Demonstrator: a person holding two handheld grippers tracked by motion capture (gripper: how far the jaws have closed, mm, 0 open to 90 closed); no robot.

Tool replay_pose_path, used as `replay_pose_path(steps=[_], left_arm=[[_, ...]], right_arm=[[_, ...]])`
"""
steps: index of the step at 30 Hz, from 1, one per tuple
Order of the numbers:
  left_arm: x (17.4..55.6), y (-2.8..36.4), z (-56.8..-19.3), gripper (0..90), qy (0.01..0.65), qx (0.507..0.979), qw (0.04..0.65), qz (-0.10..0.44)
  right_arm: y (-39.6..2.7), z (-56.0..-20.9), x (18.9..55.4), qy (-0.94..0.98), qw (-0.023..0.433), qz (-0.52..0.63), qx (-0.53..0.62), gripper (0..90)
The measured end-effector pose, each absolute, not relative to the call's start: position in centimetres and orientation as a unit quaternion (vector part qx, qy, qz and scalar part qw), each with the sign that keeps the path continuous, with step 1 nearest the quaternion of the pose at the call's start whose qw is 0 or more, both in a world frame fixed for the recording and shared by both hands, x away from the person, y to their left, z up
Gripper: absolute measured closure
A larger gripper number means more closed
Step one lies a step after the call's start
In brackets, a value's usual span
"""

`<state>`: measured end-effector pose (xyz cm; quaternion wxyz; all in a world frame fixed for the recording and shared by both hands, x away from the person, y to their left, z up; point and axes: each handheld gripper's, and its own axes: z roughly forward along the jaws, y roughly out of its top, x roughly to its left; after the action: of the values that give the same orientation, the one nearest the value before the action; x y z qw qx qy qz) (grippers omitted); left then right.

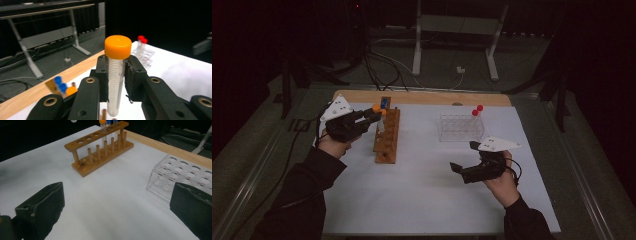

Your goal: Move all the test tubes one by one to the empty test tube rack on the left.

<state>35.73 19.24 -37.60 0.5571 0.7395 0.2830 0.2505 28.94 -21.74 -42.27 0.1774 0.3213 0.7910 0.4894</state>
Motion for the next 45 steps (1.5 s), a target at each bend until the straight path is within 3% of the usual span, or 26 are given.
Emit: replay_pose_path(steps=[8,25,45], left_arm=[[37.8,19.4,-39.8,76.0,0.332,0.72,0.549,0.265],[40.2,18.2,-43.2,75.9,0.352,0.709,0.535,0.295],[40.8,17.3,-46.0,75.8,0.385,0.741,0.475,0.276]], right_arm=[[-21.9,-42.2,28.7,0.789,0.178,0.494,0.318,0.0],[-22.1,-42.3,28.6,0.788,0.175,0.497,0.318,0.0],[-22.4,-42.3,28.7,0.786,0.169,0.5,0.321,0.0]])
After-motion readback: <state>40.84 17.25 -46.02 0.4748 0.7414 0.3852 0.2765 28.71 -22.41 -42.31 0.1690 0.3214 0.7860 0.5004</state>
